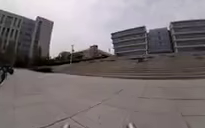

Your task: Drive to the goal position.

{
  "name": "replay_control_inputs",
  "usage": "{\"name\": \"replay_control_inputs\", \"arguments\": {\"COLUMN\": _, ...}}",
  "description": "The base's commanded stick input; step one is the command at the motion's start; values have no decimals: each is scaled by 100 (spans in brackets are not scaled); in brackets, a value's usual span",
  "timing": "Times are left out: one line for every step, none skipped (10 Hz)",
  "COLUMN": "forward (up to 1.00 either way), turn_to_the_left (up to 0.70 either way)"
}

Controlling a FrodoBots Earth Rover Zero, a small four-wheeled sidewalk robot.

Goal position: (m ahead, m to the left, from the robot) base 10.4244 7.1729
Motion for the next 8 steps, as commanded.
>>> {"name": "replay_control_inputs", "arguments": {"forward": 85, "turn_to_the_left": 24}}
{"name": "replay_control_inputs", "arguments": {"forward": 85, "turn_to_the_left": 24}}
{"name": "replay_control_inputs", "arguments": {"forward": 85, "turn_to_the_left": 24}}
{"name": "replay_control_inputs", "arguments": {"forward": 85, "turn_to_the_left": 24}}
{"name": "replay_control_inputs", "arguments": {"forward": 85, "turn_to_the_left": 24}}
{"name": "replay_control_inputs", "arguments": {"forward": 85, "turn_to_the_left": 16}}
{"name": "replay_control_inputs", "arguments": {"forward": 85, "turn_to_the_left": 2}}
{"name": "replay_control_inputs", "arguments": {"forward": 85, "turn_to_the_left": 0}}
